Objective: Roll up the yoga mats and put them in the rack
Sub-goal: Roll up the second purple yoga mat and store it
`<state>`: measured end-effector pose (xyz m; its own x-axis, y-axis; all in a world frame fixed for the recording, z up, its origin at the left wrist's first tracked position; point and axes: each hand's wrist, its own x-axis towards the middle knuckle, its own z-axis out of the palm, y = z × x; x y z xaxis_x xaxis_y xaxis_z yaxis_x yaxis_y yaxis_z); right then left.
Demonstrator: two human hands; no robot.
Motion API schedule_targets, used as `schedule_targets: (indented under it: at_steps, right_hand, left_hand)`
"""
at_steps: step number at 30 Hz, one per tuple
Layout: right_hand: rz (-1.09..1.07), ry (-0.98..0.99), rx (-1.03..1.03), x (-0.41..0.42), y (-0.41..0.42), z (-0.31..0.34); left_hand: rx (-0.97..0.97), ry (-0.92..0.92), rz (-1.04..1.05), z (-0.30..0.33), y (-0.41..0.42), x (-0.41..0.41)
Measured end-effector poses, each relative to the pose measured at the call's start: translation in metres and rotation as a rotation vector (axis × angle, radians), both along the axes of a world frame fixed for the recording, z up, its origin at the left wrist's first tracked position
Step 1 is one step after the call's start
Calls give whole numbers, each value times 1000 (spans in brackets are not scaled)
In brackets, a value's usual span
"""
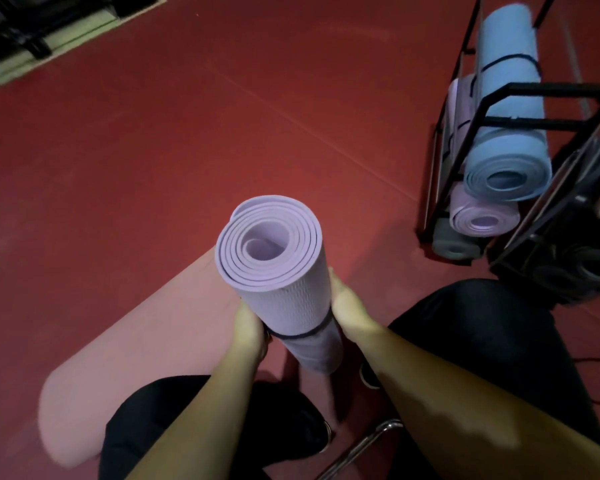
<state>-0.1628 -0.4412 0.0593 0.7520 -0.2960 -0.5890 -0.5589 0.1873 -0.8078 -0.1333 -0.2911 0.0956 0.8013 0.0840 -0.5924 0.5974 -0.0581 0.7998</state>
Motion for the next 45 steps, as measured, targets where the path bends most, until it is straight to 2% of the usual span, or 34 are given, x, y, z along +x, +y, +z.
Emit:
schedule_targets:
  at_steps: [3,5,8,11,16,19,23,26,31,33,36,39,41,43,44,45]
  right_hand:
    - [-17,-8,-63,4,-9,2]
    - [-159,-102,-47,8,-9,18]
    - [-202,-191,89,15,-3,36]
    - [-152,-168,135,14,-3,45]
    - [-133,-80,157,6,-11,12]
    - [-168,-54,318,-4,-7,-10]
    - [-78,-29,378,-14,-10,-30]
    - [-109,-8,489,-9,-7,-27]
    - [-246,33,550,17,-8,1]
    - [-313,57,569,29,-16,13]
    - [-299,112,556,51,-38,50]
    - [-245,90,496,75,-64,125]
    - [-279,40,487,83,-78,177]
    - [-298,-27,490,82,-85,226]
    - [-310,-54,474,81,-89,245]
    - [-318,-71,465,76,-90,260]
  left_hand:
    - [92,78,26,6,-1,-1]
    - [66,0,50,16,-3,4]
    - [-134,-186,56,46,-22,4]
    - [-222,-222,112,39,-30,7]
    - [-134,-70,147,-18,-13,8]
    - [-109,-5,127,-30,-15,0]
    - [-99,66,122,-44,-11,-1]
    - [-172,99,151,-42,-12,2]
    - [-365,49,249,-35,-13,25]
    - [-412,32,211,-20,-14,39]
    - [-414,-70,31,28,-19,61]
    - [-338,-214,-135,92,-20,72]
    - [-144,-460,-306,122,-17,68]
    - [210,-724,-556,151,-19,57]
    - [313,-831,-616,164,-23,52]
    - [325,-892,-631,175,-26,47]
